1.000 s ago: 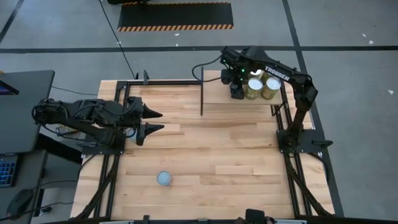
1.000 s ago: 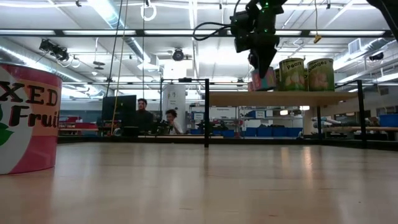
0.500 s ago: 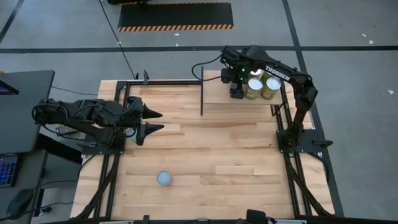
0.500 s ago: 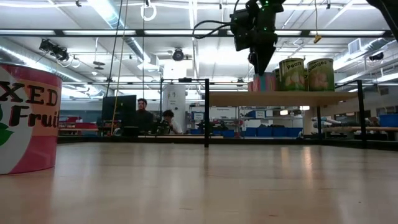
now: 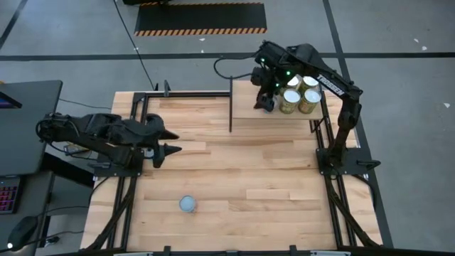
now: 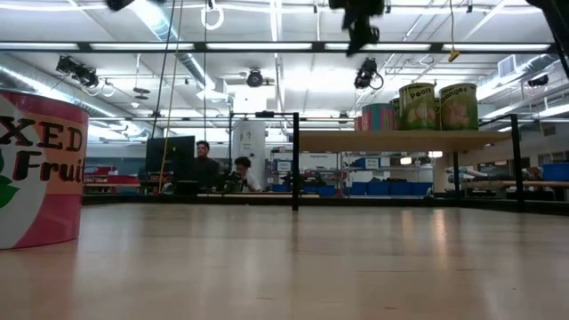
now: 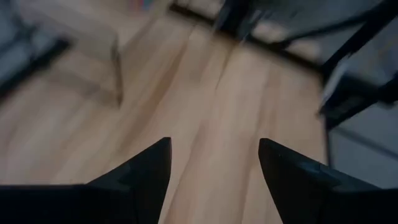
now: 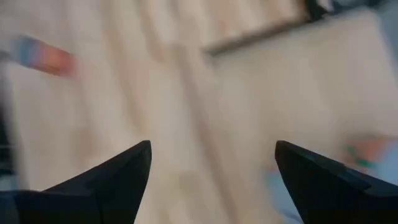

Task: Pick and place cans onto a shelf
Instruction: Put the small canned spaghetti sauce on the shelf

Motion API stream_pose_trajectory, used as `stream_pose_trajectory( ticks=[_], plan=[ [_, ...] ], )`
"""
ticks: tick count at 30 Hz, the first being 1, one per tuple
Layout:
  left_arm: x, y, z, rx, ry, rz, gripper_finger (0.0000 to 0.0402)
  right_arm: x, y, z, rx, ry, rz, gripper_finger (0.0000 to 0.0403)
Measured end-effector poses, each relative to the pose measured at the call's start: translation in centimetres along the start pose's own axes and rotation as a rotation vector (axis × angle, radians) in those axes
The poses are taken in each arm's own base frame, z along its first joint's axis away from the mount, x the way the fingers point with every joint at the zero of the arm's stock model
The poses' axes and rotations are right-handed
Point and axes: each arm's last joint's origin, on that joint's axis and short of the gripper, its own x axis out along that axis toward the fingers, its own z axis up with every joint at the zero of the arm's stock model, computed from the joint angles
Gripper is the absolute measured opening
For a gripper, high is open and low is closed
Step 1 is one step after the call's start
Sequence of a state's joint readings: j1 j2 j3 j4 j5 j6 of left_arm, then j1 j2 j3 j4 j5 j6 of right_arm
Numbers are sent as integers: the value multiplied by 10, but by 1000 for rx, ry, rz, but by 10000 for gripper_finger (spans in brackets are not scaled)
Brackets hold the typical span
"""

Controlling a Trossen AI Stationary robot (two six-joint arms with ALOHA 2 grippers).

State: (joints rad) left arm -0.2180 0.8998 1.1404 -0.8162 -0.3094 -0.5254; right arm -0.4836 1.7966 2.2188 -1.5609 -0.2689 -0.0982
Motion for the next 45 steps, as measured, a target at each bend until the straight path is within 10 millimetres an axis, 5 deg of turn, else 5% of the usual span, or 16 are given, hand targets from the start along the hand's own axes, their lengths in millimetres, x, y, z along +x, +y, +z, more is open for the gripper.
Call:
stream_pose_trajectory(
  ticks=[7,12,20,23,30,45],
  plan=[
    [-8,22,-34,-169,328,262,253,-6,92,3,-121,-82,86,349],
    [-14,32,-48,-257,457,399,307,-2,157,-6,-216,-137,155,349],
    [17,52,-90,-400,538,619,390,-4,219,-27,-250,-193,212,348],
    [30,64,-106,-477,541,702,393,-5,229,-32,-260,-205,213,348],
    [43,73,-98,-632,502,763,392,-5,231,-30,-261,-237,189,348],
    [81,113,-97,-656,864,743,392,-5,217,-17,-248,-289,166,348]
  ],
)
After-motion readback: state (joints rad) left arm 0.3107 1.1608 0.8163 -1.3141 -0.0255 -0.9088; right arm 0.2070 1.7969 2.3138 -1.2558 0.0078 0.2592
